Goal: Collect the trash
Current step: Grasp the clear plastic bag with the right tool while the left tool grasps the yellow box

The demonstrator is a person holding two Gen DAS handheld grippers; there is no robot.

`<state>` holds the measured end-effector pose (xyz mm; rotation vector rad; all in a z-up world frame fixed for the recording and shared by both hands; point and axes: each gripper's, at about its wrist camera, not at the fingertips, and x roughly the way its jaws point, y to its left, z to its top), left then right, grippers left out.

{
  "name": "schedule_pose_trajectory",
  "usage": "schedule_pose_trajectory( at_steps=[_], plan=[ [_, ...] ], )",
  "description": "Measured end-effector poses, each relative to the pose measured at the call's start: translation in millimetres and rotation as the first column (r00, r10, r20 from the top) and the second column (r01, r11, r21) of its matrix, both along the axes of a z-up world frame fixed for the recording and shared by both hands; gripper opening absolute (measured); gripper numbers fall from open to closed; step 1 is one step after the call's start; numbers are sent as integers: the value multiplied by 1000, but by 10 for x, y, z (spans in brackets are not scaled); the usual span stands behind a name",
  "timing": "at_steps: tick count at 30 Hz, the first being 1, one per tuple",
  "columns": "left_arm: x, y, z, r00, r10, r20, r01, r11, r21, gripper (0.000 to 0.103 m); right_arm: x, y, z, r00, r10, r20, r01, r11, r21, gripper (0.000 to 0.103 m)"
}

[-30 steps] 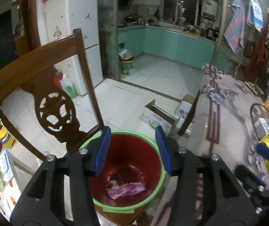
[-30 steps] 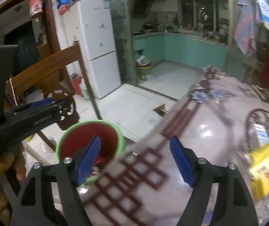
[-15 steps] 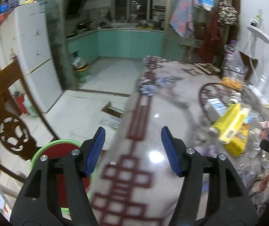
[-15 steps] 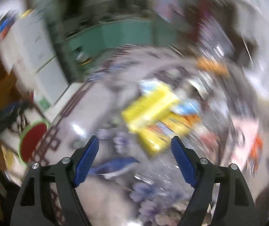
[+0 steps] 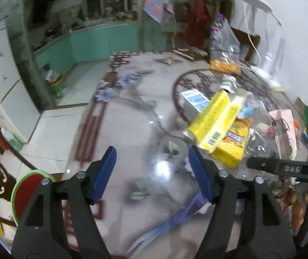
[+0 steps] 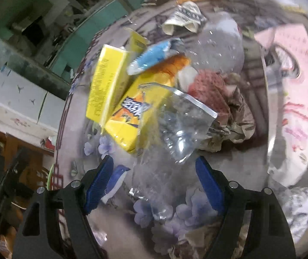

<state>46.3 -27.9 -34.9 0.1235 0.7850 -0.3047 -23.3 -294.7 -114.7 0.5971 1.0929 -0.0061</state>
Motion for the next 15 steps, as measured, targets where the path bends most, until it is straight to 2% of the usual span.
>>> schedule_pose_trajectory(
  at_steps=[1,3,5,7,11,15],
  plan=[
    [19,-65,-15,1000,-21,-2,21,1000,3,72,6,-19,-11,1000,-4,-1,4,1000,9,64],
    [100,-273,-56,996,-84,-5,84,996,15,75,11,-59,-31,1000,-4,-6,4,999,42,34],
    [165,-454,-94,991,-135,-11,136,990,39,75,10,-78,-27,1000,6,2,-6,997,74,30],
    [246,-625,-124,984,-179,-16,179,983,49,75,-25,-74,72,999,16,39,-18,998,62,25],
    [453,-827,-195,981,-191,-39,192,981,38,78,-159,-111,473,987,14,162,-4,998,-65,25],
    [660,-969,-401,976,-185,-113,188,982,16,78,-314,-161,812,965,7,263,45,981,-189,25]
  ],
)
